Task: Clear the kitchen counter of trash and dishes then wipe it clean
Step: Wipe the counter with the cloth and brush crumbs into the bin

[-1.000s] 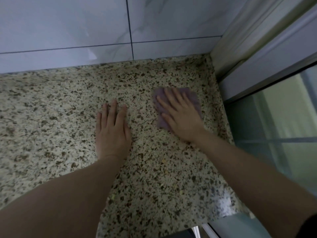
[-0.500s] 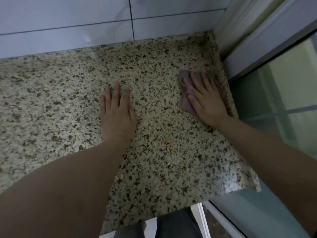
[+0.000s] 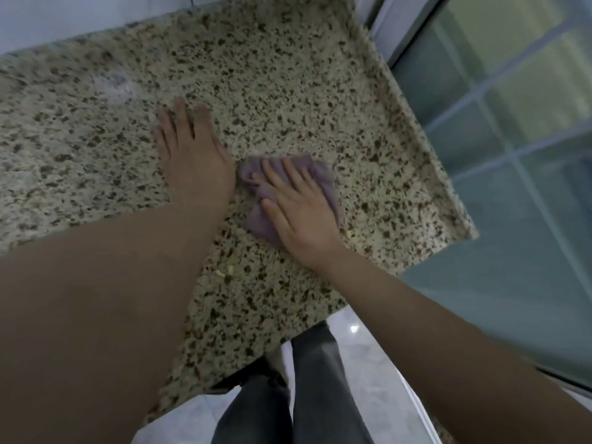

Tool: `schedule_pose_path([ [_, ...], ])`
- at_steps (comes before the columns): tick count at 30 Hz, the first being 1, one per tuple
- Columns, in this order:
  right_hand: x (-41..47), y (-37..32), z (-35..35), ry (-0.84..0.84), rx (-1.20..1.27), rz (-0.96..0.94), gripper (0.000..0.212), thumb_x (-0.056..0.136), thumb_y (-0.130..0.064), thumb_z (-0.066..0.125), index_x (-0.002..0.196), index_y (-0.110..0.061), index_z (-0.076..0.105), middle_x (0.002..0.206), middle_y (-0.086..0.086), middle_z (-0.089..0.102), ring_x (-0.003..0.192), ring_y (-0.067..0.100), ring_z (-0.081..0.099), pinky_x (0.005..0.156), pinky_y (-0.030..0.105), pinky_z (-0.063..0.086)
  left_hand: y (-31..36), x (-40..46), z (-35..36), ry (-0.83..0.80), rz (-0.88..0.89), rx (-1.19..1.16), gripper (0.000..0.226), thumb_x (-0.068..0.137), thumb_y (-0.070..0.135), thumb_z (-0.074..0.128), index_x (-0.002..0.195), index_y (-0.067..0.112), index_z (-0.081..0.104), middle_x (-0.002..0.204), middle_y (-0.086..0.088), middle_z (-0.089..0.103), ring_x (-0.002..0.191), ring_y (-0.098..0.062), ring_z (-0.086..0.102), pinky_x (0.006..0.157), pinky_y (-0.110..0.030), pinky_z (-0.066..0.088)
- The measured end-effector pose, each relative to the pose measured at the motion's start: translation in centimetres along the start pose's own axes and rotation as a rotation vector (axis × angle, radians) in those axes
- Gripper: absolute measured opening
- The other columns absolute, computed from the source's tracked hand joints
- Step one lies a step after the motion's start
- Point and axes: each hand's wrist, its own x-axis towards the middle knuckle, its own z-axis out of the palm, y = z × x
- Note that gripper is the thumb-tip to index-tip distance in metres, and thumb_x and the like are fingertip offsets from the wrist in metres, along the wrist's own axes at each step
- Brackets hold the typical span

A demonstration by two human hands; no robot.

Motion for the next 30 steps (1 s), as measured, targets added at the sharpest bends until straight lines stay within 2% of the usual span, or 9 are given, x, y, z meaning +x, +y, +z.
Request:
schedule_pose_path([
  [6,0.9,3.6,-2.9,-0.148,-0.026,-0.158,0.049,0.107,-0.036,0.027,0.154,-0.024,0.027,0.163,-0.006,0.021,0.153,0.017,0.007,0.124,0.034,-0.004,-0.4,-0.1,0.0,0.006,0.029,-0.021,0.054,0.1,0.029,0.022,0.152,0.015,0.027,0.163,-0.013,0.016,0.15,-0.037,0.007,0.123,-0.05,0.005],
  [9,2.9,7.7,-5.1,-0.149,-0.01,-0.081,0.049,0.107,-0.035,0.027,0.154,-0.023,0.026,0.162,-0.005,0.022,0.152,0.018,0.009,0.122,0.031,-0.005,-0.2,-0.2,0.0,0.014,0.032,-0.018,0.053,0.101,0.029,0.021,0.152,0.016,0.025,0.163,-0.013,0.014,0.151,-0.036,0.005,0.123,-0.05,0.005],
  [13,3.9,13.4,-7.5,-0.126,-0.097,0.023,0.057,0.104,-0.05,0.015,0.156,-0.027,0.023,0.164,-0.007,0.017,0.153,0.02,0.004,0.124,0.04,-0.002,0.0,0.0,0.0,-0.003,0.018,0.012,0.051,0.1,0.026,0.024,0.151,0.019,0.024,0.164,-0.01,0.011,0.151,-0.035,0.003,0.123,-0.05,0.006],
  [15,2.8,14.6,-8.1,-0.092,-0.114,0.047,0.054,0.105,-0.047,0.018,0.156,-0.029,0.022,0.164,-0.007,0.015,0.153,0.021,0.002,0.124,0.042,0.0,0.0,0.0,0.1,0.01,0.025,0.012,0.05,0.1,0.026,0.025,0.15,0.019,0.025,0.164,-0.01,0.013,0.151,-0.034,0.005,0.123,-0.05,0.006],
  [21,-6.1,12.6,-6.8,0.037,-0.167,0.167,0.049,0.108,-0.037,0.025,0.156,-0.028,0.022,0.165,-0.006,0.014,0.153,0.022,0.002,0.124,0.044,0.004,0.2,0.0,0.2,0.046,0.008,0.035,0.049,0.099,0.026,0.028,0.147,0.021,0.028,0.162,-0.01,0.018,0.151,-0.034,0.01,0.123,-0.049,0.009],
  [26,-6.6,10.8,-5.7,0.105,-0.145,0.346,0.05,0.107,-0.04,0.021,0.155,-0.028,0.026,0.164,-0.006,0.018,0.153,0.021,0.006,0.124,0.042,0.005,0.3,-0.1,-0.2,0.026,0.004,0.008,0.05,0.098,0.025,0.025,0.148,0.02,0.028,0.163,-0.011,0.016,0.151,-0.035,0.007,0.123,-0.049,0.007],
  [30,-7.1,8.2,-4.6,0.108,-0.08,0.301,0.049,0.107,-0.037,0.025,0.155,-0.025,0.026,0.164,-0.004,0.015,0.153,0.019,0.002,0.125,0.041,0.004,0.4,-0.2,-0.5,0.022,-0.006,0.014,0.051,0.099,0.027,0.023,0.149,0.019,0.028,0.163,-0.011,0.016,0.151,-0.034,0.007,0.123,-0.048,0.006],
])
